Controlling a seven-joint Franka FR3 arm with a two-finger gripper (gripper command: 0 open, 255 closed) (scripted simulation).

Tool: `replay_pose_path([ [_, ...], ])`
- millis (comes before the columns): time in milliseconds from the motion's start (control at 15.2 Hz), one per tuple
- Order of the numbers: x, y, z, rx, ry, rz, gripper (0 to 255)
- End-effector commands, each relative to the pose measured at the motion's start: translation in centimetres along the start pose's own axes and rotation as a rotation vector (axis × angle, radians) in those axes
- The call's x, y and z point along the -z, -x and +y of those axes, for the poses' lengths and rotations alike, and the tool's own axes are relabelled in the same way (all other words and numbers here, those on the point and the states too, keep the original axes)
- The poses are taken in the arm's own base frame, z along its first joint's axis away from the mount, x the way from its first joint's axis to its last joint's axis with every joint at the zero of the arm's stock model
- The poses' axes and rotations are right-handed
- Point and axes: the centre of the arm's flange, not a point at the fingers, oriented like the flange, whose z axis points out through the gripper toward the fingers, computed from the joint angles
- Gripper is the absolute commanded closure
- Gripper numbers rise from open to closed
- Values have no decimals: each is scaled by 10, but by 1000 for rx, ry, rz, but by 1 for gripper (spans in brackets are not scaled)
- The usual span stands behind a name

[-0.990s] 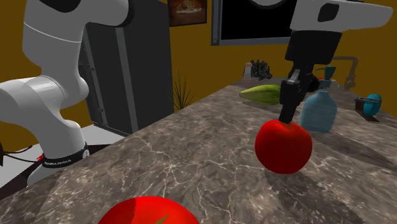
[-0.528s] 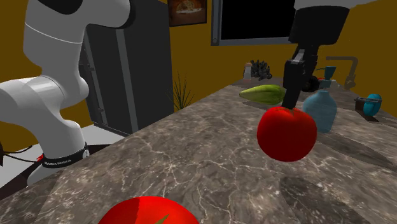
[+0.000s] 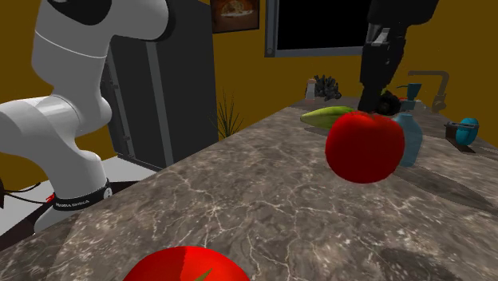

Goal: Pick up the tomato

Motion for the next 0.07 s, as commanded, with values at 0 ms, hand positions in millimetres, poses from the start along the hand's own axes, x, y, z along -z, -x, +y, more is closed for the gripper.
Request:
replay_pose_path([
  [0,3,0,0,0,0,0,255],
])
